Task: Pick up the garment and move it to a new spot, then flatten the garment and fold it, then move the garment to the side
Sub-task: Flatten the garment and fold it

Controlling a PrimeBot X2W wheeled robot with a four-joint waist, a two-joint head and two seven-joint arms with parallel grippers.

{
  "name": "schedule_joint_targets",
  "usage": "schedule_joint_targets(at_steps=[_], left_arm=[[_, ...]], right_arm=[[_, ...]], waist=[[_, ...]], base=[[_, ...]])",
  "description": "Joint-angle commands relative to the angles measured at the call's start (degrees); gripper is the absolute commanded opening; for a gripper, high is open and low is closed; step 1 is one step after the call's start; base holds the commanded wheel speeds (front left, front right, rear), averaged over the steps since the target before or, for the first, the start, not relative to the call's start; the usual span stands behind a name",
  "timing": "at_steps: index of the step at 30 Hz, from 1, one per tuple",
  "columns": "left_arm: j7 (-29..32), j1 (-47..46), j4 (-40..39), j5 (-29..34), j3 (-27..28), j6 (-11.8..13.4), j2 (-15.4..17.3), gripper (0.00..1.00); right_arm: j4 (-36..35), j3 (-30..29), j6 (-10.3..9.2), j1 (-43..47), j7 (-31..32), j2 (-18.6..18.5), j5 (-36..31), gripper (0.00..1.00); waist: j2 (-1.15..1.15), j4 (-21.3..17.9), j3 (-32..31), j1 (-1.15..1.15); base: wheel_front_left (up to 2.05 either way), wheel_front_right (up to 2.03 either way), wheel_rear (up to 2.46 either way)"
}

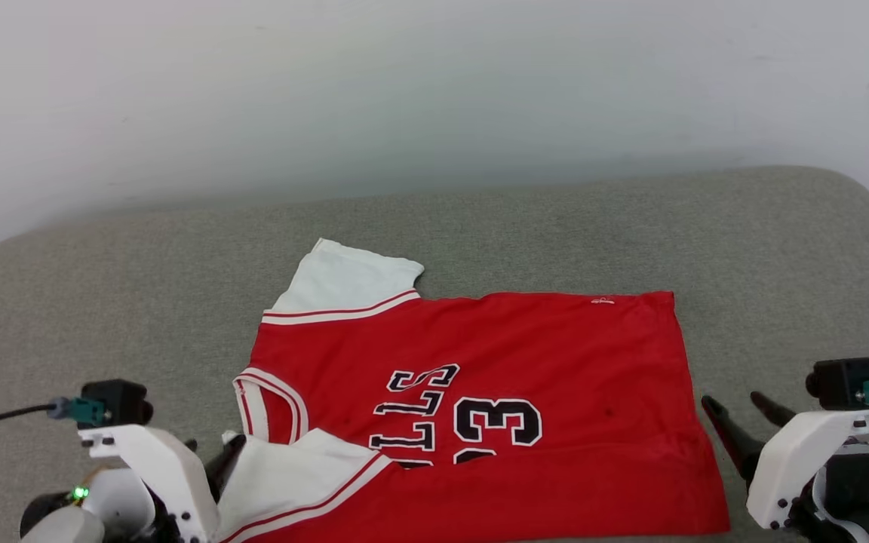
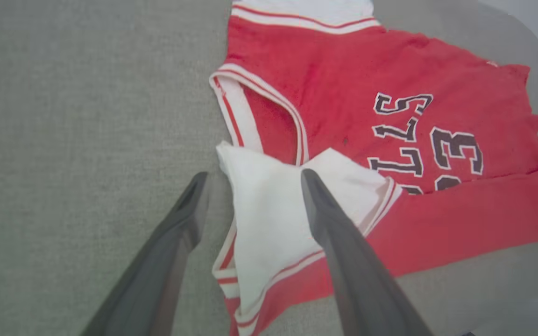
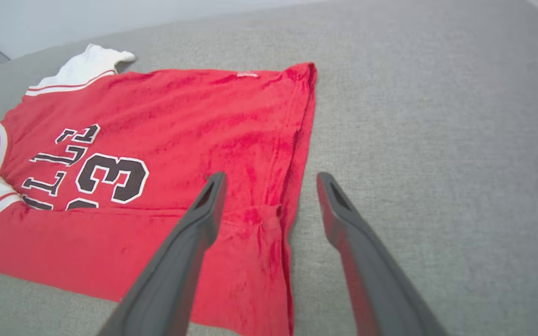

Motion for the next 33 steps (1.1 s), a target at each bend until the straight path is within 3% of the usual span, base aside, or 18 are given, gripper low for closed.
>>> schedule_joint_targets(at_steps=[1, 8, 17, 24, 28, 33], left_arm=[[-1.74, -1.68, 0.21, 1.19, 0.73, 0.29, -0.14, 1.00], [-8.28, -9.52, 1.32, 5.05, 3.49, 1.44, -1.94, 1.00], [-10.62, -25.27, 7.20, 8.65, 6.03, 0.17, -2.30, 1.00], [-3.13, -38.22, 12.45, 8.55, 5.47, -2.85, -0.51, 1.00], [4.68, -44.58, 14.34, 8.51, 3.30, -4.64, 0.50, 1.00], [17.27, -49.79, 17.19, 8.71, -0.34, -5.11, 2.42, 1.00]], right_arm=[[-1.12, -0.52, -0.02, 0.73, -2.89, 0.33, -1.32, 1.00], [-6.09, -2.88, -0.02, -1.99, -12.73, 2.46, -6.34, 1.00], [-12.17, -4.05, -0.02, -8.21, -19.60, 5.59, -9.09, 1.00], [-14.05, -2.61, -0.02, -11.99, -21.89, 7.36, -9.52, 1.00], [-14.22, -2.56, -0.02, -12.87, -22.22, 7.96, -9.57, 1.00], [-14.58, -2.19, -0.02, -13.63, -22.75, 8.59, -9.49, 1.00]], waist=[[0.00, -0.85, 0.02, 0.00], [0.00, -3.96, 3.81, 0.00], [0.00, -6.76, 16.28, 0.00], [0.00, -9.66, 24.24, 0.00], [0.00, -11.04, 27.09, 0.00], [0.00, -12.83, 29.92, 0.00]], base=[[0.00, 0.00, 0.00], [0.00, 0.00, 0.00], [0.00, 0.00, 0.00], [0.00, 0.00, 0.00], [0.00, 0.00, 0.00], [0.00, 0.00, 0.00]])
